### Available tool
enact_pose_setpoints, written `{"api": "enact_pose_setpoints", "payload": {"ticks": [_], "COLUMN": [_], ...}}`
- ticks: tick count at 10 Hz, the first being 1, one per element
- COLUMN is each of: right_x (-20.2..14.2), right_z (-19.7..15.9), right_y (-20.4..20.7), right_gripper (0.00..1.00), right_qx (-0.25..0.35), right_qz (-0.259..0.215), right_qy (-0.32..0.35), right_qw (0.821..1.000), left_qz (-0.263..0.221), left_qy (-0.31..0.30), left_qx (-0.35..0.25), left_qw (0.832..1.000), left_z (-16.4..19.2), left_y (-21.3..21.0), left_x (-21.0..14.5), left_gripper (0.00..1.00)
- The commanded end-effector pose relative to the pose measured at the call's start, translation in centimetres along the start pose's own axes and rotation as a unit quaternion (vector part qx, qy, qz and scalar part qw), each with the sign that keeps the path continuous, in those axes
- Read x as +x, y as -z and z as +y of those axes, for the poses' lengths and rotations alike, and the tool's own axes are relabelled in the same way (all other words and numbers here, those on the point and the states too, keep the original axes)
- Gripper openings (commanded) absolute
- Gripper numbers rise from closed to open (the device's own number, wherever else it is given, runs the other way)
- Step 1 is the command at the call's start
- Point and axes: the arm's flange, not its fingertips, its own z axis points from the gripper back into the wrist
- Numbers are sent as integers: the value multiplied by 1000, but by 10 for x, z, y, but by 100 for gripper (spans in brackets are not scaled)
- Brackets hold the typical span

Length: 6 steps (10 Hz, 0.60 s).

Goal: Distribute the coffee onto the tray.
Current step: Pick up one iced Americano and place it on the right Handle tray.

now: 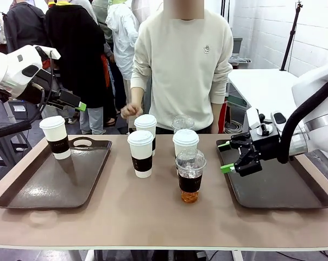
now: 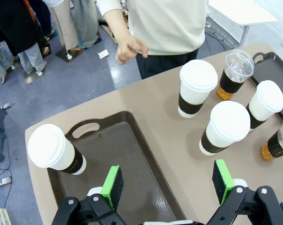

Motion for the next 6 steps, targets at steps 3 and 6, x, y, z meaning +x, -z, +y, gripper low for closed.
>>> {"api": "enact_pose_setpoints", "payload": {"ticks": [3, 6], "right_x": [-30, -40], "right_z": [-1, 1], "right_y": [24, 38], "right_gripper": [100, 100], "right_qx": [11, 24], "right_qz": [-48, -57], "right_qy": [-18, -6], "right_qw": [999, 998], "left_qz": [2, 2], "left_qy": [-5, -5], "left_qx": [0, 0], "left_qw": [1000, 1000], "left_z": [1, 1], "left_y": [0, 0], "left_x": [0, 0], "left_gripper": [100, 100]}}
